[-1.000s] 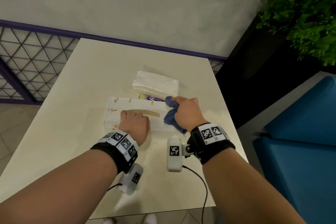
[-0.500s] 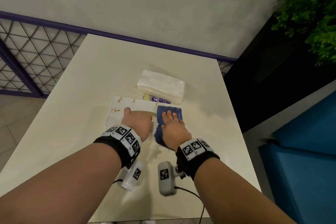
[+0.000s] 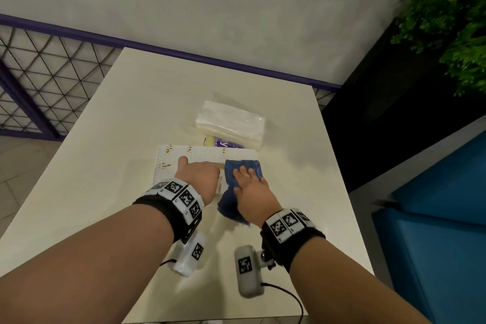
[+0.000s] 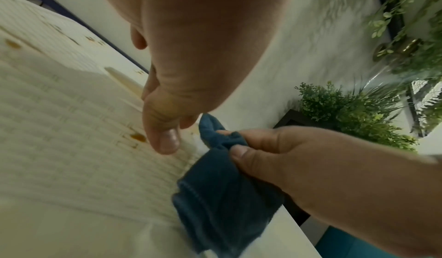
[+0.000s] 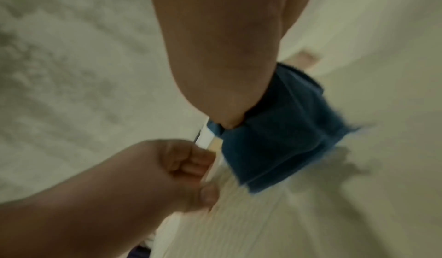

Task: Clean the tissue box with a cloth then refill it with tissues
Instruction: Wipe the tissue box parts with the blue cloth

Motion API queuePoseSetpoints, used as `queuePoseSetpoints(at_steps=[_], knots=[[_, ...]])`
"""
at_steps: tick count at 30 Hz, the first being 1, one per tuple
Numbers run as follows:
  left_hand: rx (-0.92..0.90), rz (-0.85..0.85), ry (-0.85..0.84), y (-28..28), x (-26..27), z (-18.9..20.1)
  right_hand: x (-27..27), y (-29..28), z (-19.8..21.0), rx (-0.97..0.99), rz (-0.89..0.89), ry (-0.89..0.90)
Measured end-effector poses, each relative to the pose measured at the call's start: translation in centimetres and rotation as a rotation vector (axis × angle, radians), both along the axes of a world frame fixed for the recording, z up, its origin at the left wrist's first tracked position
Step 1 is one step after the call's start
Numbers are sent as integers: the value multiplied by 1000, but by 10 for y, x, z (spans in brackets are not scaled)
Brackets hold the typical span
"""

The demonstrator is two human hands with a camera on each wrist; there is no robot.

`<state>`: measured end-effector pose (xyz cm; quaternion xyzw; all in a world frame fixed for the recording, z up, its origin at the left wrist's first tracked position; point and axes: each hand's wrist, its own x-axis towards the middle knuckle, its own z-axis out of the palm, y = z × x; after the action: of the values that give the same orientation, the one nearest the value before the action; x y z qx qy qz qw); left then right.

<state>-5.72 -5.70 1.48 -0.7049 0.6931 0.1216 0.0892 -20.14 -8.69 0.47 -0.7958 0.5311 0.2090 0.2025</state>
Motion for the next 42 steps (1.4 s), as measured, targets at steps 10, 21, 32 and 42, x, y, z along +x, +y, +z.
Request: queuePoseSetpoints(at_steps=[10, 21, 32, 42], knots=[[22, 12, 17, -4, 0, -1, 15, -25, -2, -120, -182, -141], [64, 11, 7, -4, 1, 1, 8, -33, -7, -105, -243, -155], [86, -196, 30, 9, 2, 13, -37, 44, 43, 2, 26, -227], [-114, -350, -54, 31, 15, 20, -90, 44, 98, -83, -509, -671]])
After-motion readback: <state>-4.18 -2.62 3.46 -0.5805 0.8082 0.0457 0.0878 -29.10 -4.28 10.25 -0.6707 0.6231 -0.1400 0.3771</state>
